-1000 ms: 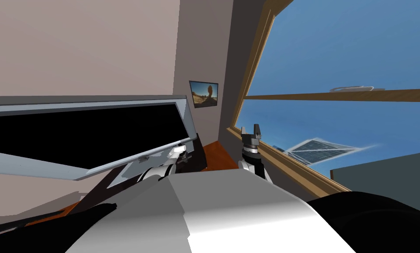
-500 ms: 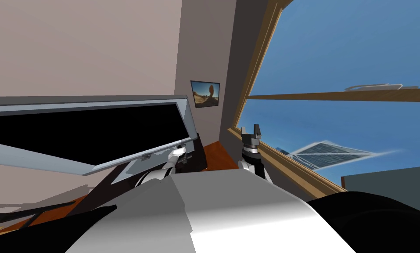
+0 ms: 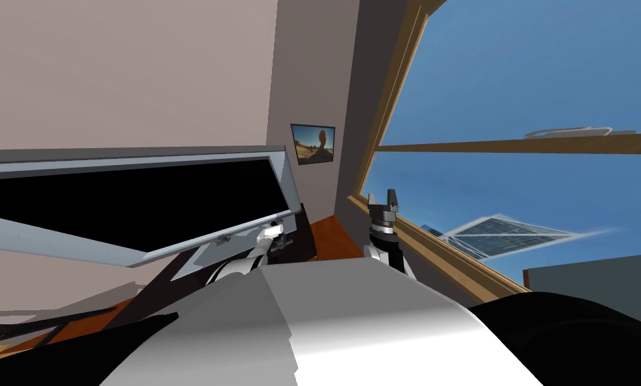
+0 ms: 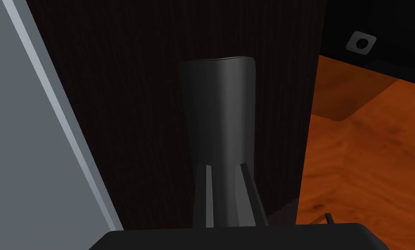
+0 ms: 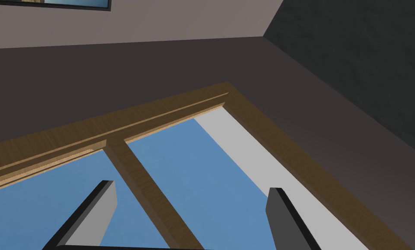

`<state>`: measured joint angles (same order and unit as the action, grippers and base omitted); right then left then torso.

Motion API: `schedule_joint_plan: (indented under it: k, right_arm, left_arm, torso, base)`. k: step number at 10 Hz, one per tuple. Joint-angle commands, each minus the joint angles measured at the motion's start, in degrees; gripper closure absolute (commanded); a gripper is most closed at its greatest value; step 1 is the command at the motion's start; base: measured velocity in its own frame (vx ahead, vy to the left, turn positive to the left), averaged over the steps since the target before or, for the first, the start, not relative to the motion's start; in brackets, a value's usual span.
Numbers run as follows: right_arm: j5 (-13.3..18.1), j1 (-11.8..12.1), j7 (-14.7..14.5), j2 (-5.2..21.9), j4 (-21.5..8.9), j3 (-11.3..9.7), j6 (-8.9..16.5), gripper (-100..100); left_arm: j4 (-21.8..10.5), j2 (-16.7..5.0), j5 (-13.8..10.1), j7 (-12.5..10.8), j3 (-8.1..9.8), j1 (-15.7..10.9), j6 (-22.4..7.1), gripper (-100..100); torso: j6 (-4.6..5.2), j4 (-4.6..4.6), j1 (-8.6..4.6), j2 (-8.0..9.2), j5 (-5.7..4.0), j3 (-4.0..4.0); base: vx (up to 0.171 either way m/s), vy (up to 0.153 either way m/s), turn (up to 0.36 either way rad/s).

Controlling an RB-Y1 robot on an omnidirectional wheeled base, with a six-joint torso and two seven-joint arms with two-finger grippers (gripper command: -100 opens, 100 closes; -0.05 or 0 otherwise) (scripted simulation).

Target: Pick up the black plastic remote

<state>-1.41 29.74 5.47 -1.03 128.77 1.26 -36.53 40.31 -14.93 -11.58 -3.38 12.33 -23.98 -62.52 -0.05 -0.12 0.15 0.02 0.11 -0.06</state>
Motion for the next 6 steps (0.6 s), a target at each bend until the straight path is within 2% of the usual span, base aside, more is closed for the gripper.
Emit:
schedule_joint_plan:
  k: [1, 3, 4, 5, 6]
  right_arm:
    - [0.0, 0.0, 0.0, 0.0, 0.0, 0.0, 0.0, 0]
    - [0.0, -0.01, 0.0, 0.0, 0.0, 0.0, 0.0, 0]
    - [0.0, 0.0, 0.0, 0.0, 0.0, 0.0, 0.0, 0]
    - [0.0, 0.0, 0.0, 0.0, 0.0, 0.0, 0.0, 0]
    - [0.0, 0.0, 0.0, 0.0, 0.0, 0.0, 0.0, 0]
  left_arm:
    - [-1.23, -0.39, -0.04, -0.66, -0.14, -1.72, -0.73, 100]
    - [-1.58, -0.61, -0.03, -1.18, -0.22, -2.69, -1.33, 100]
    - [-2.09, -0.92, -0.03, -1.96, -0.35, -4.15, -2.24, 100]
    - [-1.66, -0.7, -0.01, -1.56, -0.3, -3.25, -1.8, 100]
    - [-1.74, -0.72, -0.02, -1.67, -0.31, -3.41, -1.82, 0]
  torso:
    - [0.0, 0.0, 0.0, 0.0, 0.0, 0.0]
    - [0.07, 0.06, 0.12, 0.09, 0.0, 0.07]
    - [0.03, 0.02, 0.06, 0.06, 0.0, 0.04]
    - [0.06, 0.04, 0.05, 0.05, -0.02, 0.04]
    - [0.02, 0.01, 0.03, 0.04, -0.01, 0.02]
  base:
    - [-0.018, 0.031, -0.117]
    - [-0.027, 0.034, -0.098]
    - [-0.017, 0.02, -0.052]
    - [-0.007, 0.013, -0.02]
    - [0.0, 0.0, 0.0]
